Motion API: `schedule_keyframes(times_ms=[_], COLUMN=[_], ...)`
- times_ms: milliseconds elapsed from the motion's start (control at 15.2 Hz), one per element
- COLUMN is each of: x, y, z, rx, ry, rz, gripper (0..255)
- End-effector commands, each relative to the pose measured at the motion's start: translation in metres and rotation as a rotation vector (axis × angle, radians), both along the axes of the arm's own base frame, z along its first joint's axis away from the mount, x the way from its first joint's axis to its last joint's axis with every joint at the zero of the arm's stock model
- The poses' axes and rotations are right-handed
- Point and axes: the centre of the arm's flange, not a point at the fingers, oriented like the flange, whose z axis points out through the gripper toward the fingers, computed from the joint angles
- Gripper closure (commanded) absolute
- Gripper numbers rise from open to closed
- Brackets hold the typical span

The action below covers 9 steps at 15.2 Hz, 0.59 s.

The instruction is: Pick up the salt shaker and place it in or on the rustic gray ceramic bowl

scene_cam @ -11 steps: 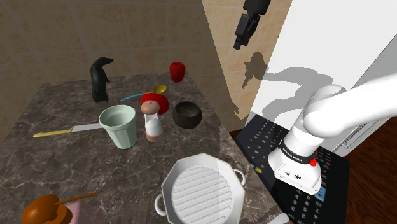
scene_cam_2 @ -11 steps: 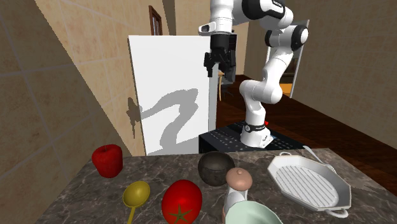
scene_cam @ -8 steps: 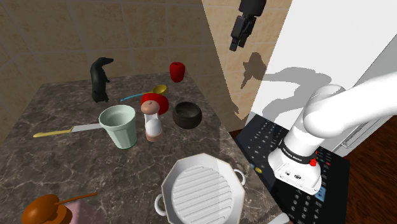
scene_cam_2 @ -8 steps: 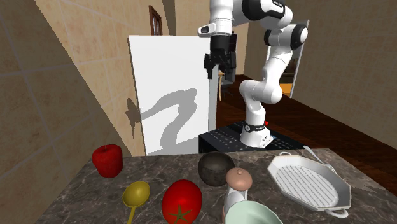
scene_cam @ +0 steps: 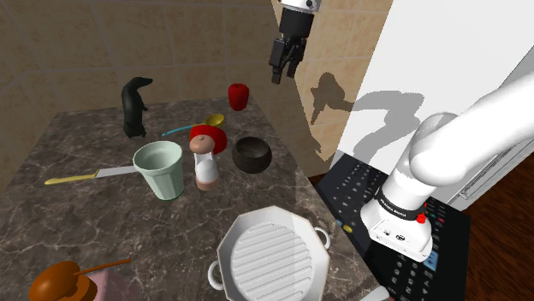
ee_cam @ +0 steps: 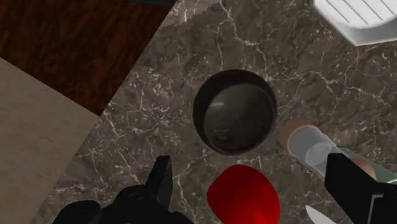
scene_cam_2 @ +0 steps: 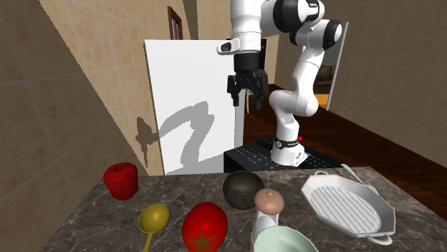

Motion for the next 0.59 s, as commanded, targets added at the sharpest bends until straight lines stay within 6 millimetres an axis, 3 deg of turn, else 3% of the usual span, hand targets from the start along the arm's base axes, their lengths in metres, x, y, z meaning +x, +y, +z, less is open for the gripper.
schedule_keyframes(times_ms=[0,528], x=[0.013,0.073], y=[0.018,0.096], z=[-0.015,-0.062], rx=[0.005,0.023], ry=[0.014,0.070], rz=[0.003,0.018], gripper=[0,0])
